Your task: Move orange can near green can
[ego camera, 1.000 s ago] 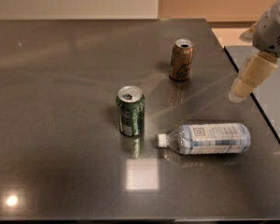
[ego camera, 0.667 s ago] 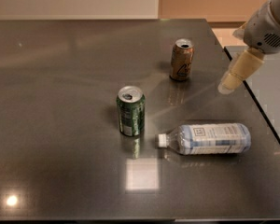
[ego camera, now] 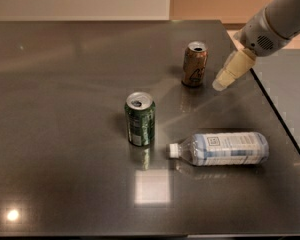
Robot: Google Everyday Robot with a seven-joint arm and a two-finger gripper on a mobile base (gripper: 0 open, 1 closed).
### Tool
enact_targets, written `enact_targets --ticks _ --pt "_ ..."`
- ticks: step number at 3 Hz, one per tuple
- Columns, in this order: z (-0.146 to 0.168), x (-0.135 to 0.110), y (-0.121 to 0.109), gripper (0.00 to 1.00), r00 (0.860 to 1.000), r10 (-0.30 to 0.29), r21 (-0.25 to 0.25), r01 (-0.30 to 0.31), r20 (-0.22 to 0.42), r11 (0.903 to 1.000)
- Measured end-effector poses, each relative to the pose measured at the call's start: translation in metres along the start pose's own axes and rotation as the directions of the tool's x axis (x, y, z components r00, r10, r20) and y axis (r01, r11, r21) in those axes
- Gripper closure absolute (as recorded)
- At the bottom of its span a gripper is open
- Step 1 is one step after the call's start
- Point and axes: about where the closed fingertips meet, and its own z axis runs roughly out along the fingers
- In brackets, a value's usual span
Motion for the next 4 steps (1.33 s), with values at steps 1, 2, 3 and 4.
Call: enact_targets --ticks 1,2,3,4 --pt "0.020 -0.006 -0.018 0.00 0.999 0.040 -0.009 -0.039 0.033 0.9992" --pt "0.037 -0.011 -0.038 0.00 0.995 0.082 0.001 -0.082 0.062 0.9966" --pt "0.052 -0.015 -0.055 0.00 0.988 0.125 0.016 -0.127 0.089 0.9918" --pt "0.061 -0.019 -0.065 0.00 0.980 0.156 0.025 -0.160 0.124 0.9867"
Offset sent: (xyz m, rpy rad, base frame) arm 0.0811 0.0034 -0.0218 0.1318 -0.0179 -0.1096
